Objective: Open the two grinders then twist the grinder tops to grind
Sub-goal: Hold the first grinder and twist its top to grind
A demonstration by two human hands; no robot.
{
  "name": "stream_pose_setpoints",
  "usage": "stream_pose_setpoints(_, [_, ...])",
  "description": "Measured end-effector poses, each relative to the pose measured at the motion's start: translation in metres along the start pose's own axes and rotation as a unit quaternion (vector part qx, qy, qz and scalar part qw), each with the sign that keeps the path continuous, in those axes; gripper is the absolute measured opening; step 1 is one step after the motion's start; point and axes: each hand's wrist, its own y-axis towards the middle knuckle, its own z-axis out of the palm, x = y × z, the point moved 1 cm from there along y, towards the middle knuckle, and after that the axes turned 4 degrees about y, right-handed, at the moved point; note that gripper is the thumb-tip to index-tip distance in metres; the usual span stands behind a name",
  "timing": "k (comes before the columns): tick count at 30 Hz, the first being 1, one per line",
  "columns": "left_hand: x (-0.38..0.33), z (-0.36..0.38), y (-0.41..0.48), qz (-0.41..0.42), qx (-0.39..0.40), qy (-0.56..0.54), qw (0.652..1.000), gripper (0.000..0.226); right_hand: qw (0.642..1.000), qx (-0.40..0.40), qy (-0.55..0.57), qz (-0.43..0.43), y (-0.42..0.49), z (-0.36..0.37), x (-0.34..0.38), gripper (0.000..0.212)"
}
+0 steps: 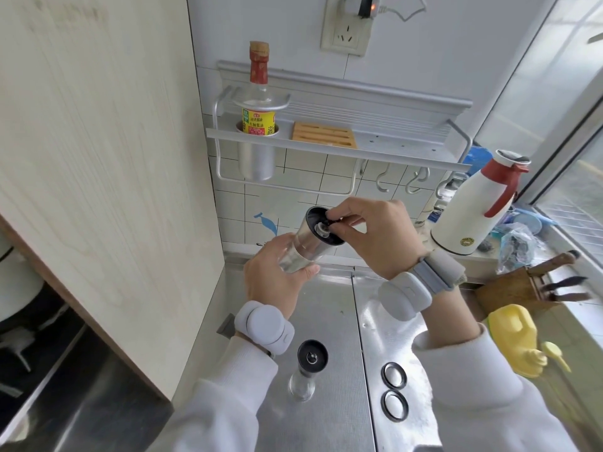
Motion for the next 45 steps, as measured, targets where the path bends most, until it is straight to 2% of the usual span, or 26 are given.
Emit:
stream_pose_setpoints(6, [-0.0019,0.0023,-0.0009,-0.007,0.004,-0.003,1.000,0.045,1.000,0.005,-0.002,-0.003,-0.0002,-0.0003,-0.0015,0.011])
stream_pose_setpoints(18, [-0.0012,0.0019,0.0010,0.004,0.000,0.010,1.000,0.048,0.998,0.021,-0.012,-0.055,0.0023,-0.0022,-0.0018,0.020])
stream_pose_setpoints(45, [-0.0006,0.0045,-0.0067,0.021,-0.001,-0.001,1.000,0.051,0.997,0.052,-0.045,-0.025,-0.0028,-0.0078,-0.0012,0.017])
